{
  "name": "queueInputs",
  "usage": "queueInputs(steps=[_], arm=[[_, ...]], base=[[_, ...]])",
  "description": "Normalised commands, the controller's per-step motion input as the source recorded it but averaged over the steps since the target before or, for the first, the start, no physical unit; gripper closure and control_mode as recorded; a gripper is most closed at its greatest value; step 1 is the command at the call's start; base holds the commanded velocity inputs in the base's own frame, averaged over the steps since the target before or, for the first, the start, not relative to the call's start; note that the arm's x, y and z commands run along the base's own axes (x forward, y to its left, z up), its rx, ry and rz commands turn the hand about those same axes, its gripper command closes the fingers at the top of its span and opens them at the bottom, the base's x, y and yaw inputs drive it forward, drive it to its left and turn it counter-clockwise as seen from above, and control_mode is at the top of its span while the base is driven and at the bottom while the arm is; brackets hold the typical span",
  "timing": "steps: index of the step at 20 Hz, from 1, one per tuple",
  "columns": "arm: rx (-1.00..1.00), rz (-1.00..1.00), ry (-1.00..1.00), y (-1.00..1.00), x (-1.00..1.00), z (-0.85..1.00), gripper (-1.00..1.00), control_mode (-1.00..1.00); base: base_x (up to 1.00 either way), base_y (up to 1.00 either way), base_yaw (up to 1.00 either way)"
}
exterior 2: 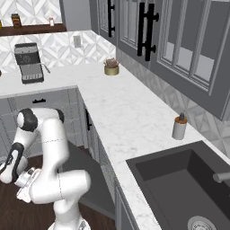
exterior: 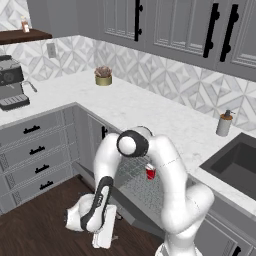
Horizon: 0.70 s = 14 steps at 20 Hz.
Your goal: Pick up the cup and bowl from the counter, place them in the dishwasher, and close the dishwasher door.
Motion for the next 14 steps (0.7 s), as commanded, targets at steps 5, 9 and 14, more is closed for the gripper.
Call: queueInputs(steps=[5,9,14], arm=[[-0.59,-0.03,0.21,0.16,0.63,-1.0,-1.0,-1.0],[-0.47,-0.06,0.18,-0.19,0.95,-1.0,-1.0,-1.0],[-0.14,-0.01,0.23,-0.98,1.0,-0.61,-1.0,-1.0]], base=[[0.0,0.0,0.0],[0.0,0.0,0.0],[0.0,0.0,0.0]])
